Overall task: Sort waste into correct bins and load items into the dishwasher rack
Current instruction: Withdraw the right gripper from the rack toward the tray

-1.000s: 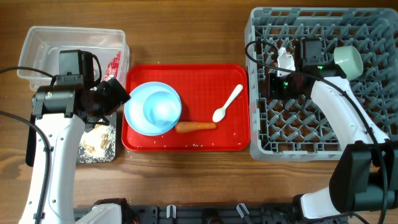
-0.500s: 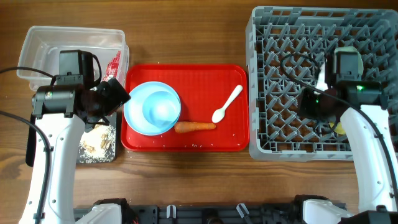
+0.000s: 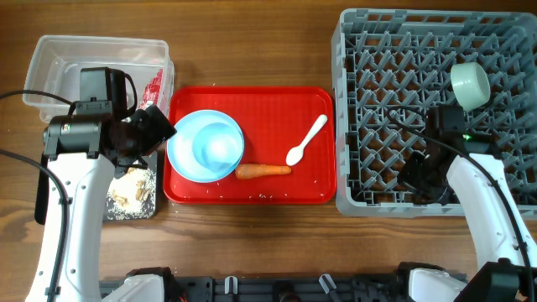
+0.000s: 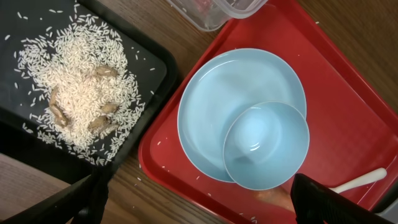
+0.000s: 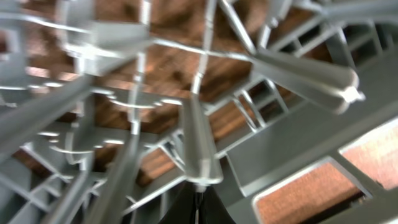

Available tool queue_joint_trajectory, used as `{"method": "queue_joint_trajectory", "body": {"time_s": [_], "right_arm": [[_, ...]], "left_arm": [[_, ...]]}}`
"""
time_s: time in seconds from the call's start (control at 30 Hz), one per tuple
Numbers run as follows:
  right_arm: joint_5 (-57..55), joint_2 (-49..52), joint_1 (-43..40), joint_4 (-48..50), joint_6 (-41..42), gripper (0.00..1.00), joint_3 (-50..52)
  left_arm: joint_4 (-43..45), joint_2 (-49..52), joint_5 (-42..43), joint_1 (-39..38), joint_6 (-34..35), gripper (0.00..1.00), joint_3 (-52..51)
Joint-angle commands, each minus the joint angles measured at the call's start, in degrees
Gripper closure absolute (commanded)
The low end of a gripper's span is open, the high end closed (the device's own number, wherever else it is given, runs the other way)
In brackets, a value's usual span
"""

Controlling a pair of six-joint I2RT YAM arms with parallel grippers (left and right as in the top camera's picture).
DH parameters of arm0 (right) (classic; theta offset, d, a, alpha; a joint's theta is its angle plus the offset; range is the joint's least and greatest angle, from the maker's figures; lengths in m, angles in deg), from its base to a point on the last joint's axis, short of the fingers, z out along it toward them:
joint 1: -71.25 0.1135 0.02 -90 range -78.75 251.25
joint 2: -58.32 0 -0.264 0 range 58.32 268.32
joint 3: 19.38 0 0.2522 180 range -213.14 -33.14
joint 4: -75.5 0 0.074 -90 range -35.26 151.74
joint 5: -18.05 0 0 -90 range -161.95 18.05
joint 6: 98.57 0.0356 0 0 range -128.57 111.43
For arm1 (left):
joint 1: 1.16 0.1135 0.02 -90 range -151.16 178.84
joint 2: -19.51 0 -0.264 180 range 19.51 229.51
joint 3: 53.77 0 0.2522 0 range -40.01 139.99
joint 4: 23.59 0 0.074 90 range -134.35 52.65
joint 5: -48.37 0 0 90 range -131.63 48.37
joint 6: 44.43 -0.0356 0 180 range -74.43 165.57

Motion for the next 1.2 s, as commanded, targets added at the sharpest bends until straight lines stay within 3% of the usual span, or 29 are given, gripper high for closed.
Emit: {"method": "queue_joint_trajectory", "body": {"time_s": [0.0,0.13,0.57,1.17], "right_arm": [[-1.7,0.2,-1.6,-1.3,3.9,0.96,0.7],[-2.1,0.2,-3.4,-3.6,11.7,0.96,0.7],[-3.8,0.2,-4.3,-7.8,24.3,0.96,0.7],[-5.3,0.2,-4.3,-11.0,31.8,0.96,0.7]], "left_arm": [[0.0,-0.3,0.2,0.3,-0.3,0.05,0.2],[0.0,-0.3,0.2,0.3,-0.3,0.05,0.2],[0.0,-0.3,0.2,0.3,-0.3,0.04,0.2],[0.0,-0.3,0.2,0.3,-0.3,0.04,0.2]]}}
